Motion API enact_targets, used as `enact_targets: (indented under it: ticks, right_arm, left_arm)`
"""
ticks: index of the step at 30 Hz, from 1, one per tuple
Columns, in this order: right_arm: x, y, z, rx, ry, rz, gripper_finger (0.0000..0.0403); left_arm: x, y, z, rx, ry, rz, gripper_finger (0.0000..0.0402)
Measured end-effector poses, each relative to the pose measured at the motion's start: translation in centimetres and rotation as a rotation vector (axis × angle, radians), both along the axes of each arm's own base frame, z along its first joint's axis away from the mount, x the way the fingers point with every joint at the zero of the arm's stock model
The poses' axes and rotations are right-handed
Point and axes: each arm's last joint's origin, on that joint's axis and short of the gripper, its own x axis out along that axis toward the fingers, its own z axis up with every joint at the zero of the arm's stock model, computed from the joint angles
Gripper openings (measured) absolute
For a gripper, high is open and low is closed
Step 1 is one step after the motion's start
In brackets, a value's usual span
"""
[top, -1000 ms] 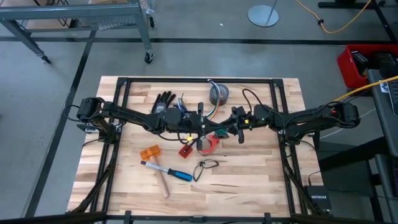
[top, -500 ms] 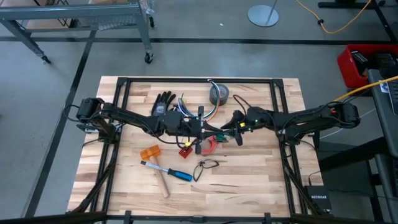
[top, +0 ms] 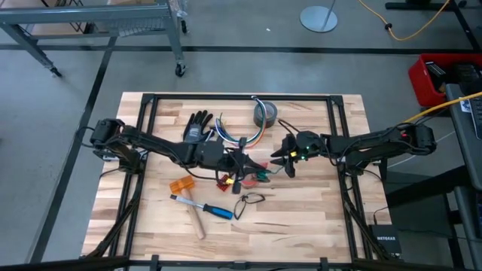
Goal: Coil cords
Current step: Coil the wire onto the spool
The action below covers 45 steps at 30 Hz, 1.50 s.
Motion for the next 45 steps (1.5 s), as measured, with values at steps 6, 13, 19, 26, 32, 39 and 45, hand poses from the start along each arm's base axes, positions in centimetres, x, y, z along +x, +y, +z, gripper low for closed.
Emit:
enact_targets:
  ticks: [6, 13, 19, 26, 32, 39, 45]
  right_arm:
    - [0.0, -0.1, 0.0, -0.096, 0.002, 0.019, 0.014]
    - [0.0, -0.9, 0.1, -0.182, -0.004, 0.025, 0.014]
    - [0.7, -1.8, 1.8, -0.152, -0.075, 0.074, 0.014]
    - [2.2, -1.7, 5.4, -0.106, -0.221, 0.245, 0.014]
    - [2.6, -1.5, 6.9, -0.075, -0.287, 0.34, 0.014]
    - [2.9, -0.9, 7.5, -0.101, -0.352, 0.357, 0.014]
    - [3.6, 0.4, 7.8, -0.127, -0.418, 0.39, 0.014]
  left_arm:
    - [-1.2, -0.4, 0.3, -0.024, 0.109, 0.0, 0.0]
    - [-2.6, -0.5, 0.3, -0.027, 0.235, 0.001, 0.0]
    - [-2.9, -0.4, -0.2, -0.035, 0.303, 0.009, 0.0]
    - [-2.9, -0.3, -0.3, -0.023, 0.305, 0.038, 0.0]
    - [-2.8, 0.3, -0.1, -0.011, 0.284, 0.076, 0.0]
    - [-2.5, 1.2, 0.1, -0.008, 0.255, 0.097, 0.0]
    - [-2.3, 1.7, 0.5, -0.006, 0.206, 0.099, 0.0]
